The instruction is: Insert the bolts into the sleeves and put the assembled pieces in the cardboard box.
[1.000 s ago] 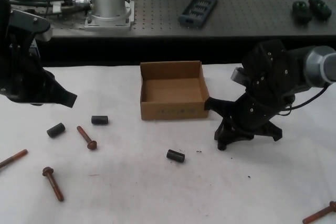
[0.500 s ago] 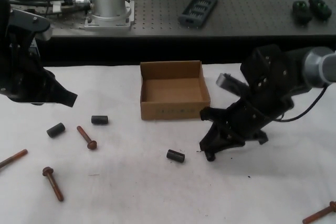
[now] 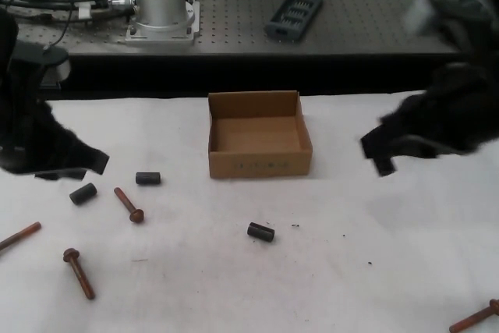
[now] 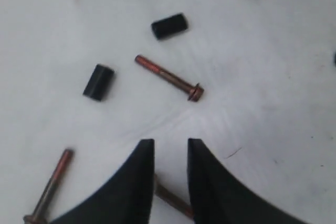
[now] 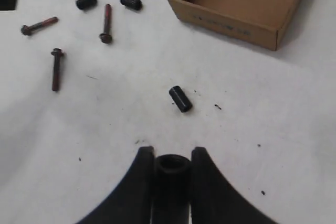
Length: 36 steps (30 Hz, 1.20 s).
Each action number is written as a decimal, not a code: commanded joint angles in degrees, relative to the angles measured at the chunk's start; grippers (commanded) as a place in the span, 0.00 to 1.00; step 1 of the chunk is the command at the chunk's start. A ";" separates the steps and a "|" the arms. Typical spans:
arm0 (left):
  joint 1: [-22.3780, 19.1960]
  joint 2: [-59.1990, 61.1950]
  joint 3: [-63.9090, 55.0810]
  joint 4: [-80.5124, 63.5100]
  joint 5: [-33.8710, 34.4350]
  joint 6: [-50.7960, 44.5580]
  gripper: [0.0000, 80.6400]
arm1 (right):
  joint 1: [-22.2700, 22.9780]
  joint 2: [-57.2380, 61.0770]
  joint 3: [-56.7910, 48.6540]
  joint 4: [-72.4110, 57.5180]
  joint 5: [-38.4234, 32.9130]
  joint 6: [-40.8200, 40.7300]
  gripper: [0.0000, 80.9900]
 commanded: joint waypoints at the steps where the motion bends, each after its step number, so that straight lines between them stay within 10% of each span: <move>1: 0.08 0.08 -0.68 4.53 -2.12 -7.14 0.46 | 0.66 -7.08 5.82 -6.17 1.26 2.22 0.08; 17: -3.55 0.08 17.75 -6.89 2.52 -33.29 0.52 | 2.59 -52.35 24.83 -15.50 4.66 7.83 0.08; 36: -7.34 0.08 24.98 -29.00 -11.58 -46.44 0.52 | 2.59 -57.32 27.63 -7.38 1.81 6.57 0.08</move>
